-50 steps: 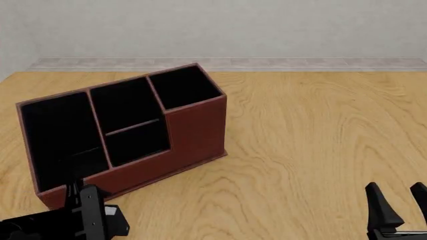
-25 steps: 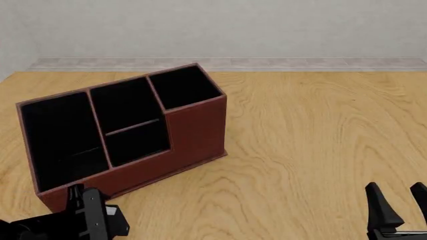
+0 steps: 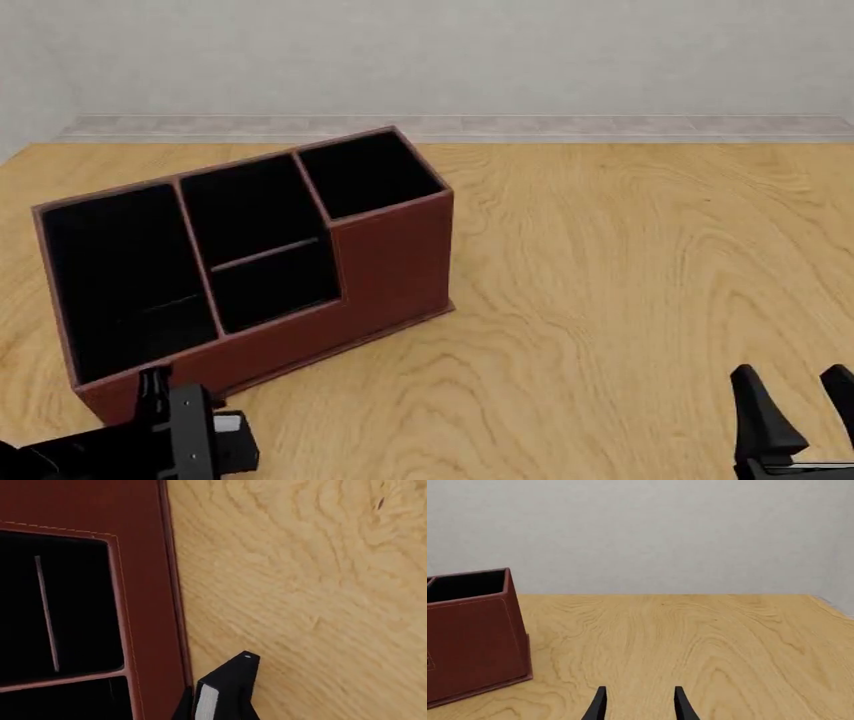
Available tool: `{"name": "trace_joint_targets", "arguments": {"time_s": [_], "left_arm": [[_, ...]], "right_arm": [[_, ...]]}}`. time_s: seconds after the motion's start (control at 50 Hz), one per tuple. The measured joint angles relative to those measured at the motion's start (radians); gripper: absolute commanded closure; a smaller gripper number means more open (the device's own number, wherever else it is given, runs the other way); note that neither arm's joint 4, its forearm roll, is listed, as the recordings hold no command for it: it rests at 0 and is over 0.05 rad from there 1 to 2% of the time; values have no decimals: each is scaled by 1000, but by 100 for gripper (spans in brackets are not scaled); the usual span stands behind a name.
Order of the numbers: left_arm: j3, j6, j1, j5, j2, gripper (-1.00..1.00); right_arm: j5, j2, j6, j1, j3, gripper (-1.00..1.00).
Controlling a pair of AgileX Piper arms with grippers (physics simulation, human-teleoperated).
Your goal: Pick up the book and place it in the left compartment of the caddy.
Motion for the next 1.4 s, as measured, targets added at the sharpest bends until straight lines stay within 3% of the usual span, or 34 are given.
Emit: {"name": "trace_joint_targets", "arguments": {"time_s": [0.2, 0.5, 0.62, 0.88, 1.08, 1.4], "left_arm": [[-22, 31, -19, 148, -93, 100], [-128, 61, -12, 439, -321, 100], [-188, 42, -10, 546, -390, 100], [-391, -142, -52, 745, -424, 100], [-528, -314, -66, 825, -398, 100], [-659, -710, -56, 861, -309, 100]], "right_arm": [[0, 0, 0, 0, 0, -100], [0, 0, 0, 0, 0, -100], [0, 0, 0, 0, 0, -100], [0, 0, 0, 0, 0, -100], [0, 0, 0, 0, 0, -100], [0, 0, 0, 0, 0, -100]]}}
